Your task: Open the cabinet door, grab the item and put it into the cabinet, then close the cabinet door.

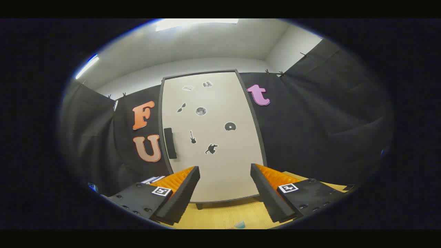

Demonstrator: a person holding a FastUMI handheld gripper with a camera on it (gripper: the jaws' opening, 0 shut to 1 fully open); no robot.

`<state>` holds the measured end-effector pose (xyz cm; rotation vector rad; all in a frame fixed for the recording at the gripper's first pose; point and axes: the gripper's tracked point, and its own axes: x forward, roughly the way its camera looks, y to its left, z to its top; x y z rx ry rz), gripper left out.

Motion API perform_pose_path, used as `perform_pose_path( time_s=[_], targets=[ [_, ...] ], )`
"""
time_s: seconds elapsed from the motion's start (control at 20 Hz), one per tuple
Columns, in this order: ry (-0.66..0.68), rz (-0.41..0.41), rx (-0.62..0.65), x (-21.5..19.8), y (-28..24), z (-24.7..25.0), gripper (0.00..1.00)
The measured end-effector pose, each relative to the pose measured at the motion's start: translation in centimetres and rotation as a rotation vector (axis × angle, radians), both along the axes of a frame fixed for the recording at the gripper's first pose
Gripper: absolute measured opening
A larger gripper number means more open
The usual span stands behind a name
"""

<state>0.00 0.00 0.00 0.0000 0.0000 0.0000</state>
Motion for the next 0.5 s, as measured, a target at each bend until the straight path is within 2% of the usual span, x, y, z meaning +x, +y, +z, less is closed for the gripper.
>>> perform_pose_path(
  time_s=[0.5],
  targets=[
    [0.003, 0.012, 0.0, 0.73, -0.22, -0.1, 0.97]
  ],
)
